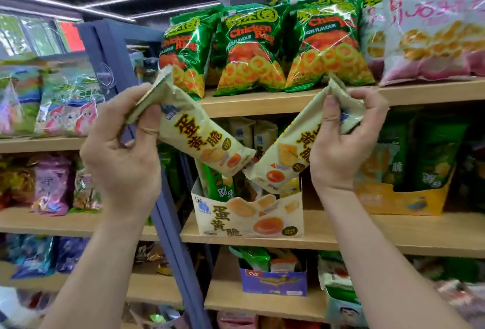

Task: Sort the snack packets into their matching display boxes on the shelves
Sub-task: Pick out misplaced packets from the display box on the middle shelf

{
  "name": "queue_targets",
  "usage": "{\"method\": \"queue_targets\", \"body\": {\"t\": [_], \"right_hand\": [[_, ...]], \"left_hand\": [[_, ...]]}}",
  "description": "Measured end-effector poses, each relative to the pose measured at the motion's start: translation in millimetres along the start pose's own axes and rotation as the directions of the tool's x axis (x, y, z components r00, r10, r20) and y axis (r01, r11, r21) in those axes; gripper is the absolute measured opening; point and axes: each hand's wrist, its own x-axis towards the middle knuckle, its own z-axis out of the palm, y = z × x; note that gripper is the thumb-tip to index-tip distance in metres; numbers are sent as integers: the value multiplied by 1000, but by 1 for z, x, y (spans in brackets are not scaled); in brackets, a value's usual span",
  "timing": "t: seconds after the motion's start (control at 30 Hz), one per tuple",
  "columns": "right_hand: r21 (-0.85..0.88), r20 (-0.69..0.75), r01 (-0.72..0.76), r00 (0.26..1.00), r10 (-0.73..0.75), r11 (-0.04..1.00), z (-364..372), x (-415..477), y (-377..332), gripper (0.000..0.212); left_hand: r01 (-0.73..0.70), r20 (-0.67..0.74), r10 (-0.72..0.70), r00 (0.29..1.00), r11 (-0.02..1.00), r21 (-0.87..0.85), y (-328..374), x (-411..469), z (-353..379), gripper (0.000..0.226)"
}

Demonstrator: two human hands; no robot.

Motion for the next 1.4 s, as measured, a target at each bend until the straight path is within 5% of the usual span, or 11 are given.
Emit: {"method": "queue_targets", "body": {"t": [0.17, 0.27, 0.37, 0.63, 0.73, 0.83, 0.97, 1.07, 1.13, 1.23, 1.4], "right_hand": [[-110, 314, 50, 949, -13, 993, 20, -51, -5, 11], [-174, 550, -136, 808, 211, 975, 12, -79, -3, 7], [-285, 618, -321, 659, 429, 903, 8, -89, -2, 12], [-384, 785, -443, 305, 539, 810, 9, -61, -27, 32], [-297, 843, -428, 303, 445, 854, 9, -50, -39, 47], [-159, 838, -479, 397, 374, 863, 17, -47, -45, 45], [-41, 721, -593, 540, 435, 804, 14, -43, -44, 33], [-45, 634, -583, 611, 474, 811, 7, -41, -37, 32], [-77, 604, -582, 619, 502, 810, 7, -42, -31, 31], [-99, 601, -625, 583, 547, 775, 9, -50, -25, 24], [-180, 644, -640, 497, 581, 747, 13, -68, -25, 25]], "left_hand": [[23, 136, -12, 991, 997, -80, -21, 1, -13, 27], [82, 249, -53, 967, 991, -107, -33, 0, -22, 32], [152, 265, -102, 959, 973, -176, -39, 1, -24, 31], [107, 339, -12, 941, 959, -263, -25, 16, -3, 24], [130, 411, -7, 912, 954, -272, -17, 17, 12, 22], [125, 457, 11, 889, 956, -265, -11, 23, 27, 22], [389, 546, -167, 821, 864, -320, -18, 21, 33, 27], [231, 521, -228, 822, 971, 61, -48, -4, 26, 28], [69, 598, -289, 748, 930, 362, -69, -26, 25, 43], [-37, 639, -363, 678, 852, 522, -85, -44, 28, 61], [115, 539, -512, 669, 787, 606, -88, -33, 23, 67]]}}
